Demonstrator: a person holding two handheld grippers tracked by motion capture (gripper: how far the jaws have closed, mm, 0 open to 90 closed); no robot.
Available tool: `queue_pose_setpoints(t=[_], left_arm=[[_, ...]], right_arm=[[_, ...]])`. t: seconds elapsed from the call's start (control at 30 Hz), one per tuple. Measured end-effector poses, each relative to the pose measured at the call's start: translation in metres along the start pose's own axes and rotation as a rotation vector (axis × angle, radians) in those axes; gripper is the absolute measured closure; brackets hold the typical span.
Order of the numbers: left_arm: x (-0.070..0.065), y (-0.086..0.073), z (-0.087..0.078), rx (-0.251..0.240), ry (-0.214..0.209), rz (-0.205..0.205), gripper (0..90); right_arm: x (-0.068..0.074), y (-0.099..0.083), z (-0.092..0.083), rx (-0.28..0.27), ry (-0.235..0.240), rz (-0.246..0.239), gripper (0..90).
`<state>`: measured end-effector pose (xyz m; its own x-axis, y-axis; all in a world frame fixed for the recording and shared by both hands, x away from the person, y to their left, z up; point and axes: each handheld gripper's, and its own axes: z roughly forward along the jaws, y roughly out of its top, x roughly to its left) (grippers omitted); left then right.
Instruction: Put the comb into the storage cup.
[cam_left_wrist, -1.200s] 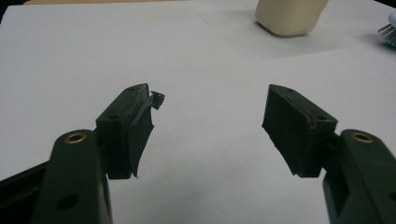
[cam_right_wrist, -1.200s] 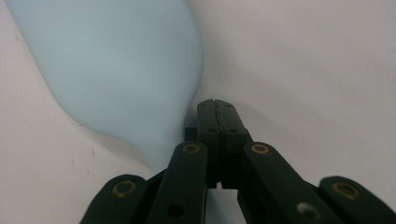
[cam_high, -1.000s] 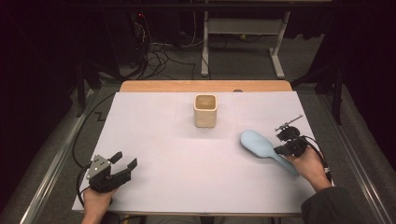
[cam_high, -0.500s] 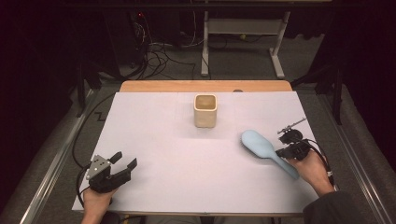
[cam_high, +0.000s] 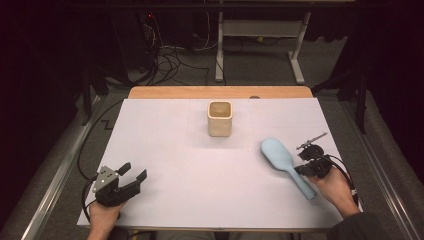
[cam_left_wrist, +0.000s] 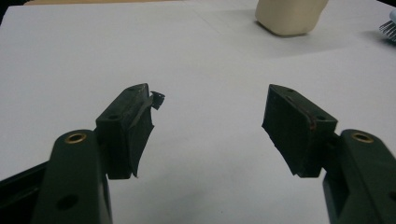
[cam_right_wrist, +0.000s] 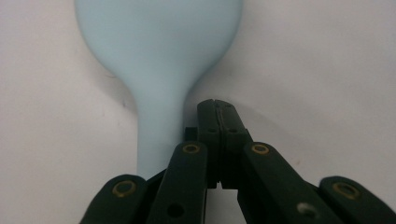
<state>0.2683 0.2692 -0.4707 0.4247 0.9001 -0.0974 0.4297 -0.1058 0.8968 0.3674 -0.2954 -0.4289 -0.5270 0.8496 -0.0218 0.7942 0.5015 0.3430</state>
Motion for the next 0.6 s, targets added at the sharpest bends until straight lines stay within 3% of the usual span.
queue_pose_setpoints(t=[0.23,0.4,0.6], left_arm=[[0.000,0.000,-0.001,-0.003,-0.001,0.001,33.2],[0.000,0.000,-0.001,-0.006,-0.002,-0.003,33.2],[0.000,0.000,-0.001,-0.007,-0.001,-0.002,33.2]], right_arm=[[0.008,-0.005,-0.002,-0.023,-0.009,-0.003,88.8],[0.008,-0.009,-0.009,-0.074,-0.015,0.026,85.8],[0.007,-0.013,-0.021,-0.121,-0.012,0.054,76.3]])
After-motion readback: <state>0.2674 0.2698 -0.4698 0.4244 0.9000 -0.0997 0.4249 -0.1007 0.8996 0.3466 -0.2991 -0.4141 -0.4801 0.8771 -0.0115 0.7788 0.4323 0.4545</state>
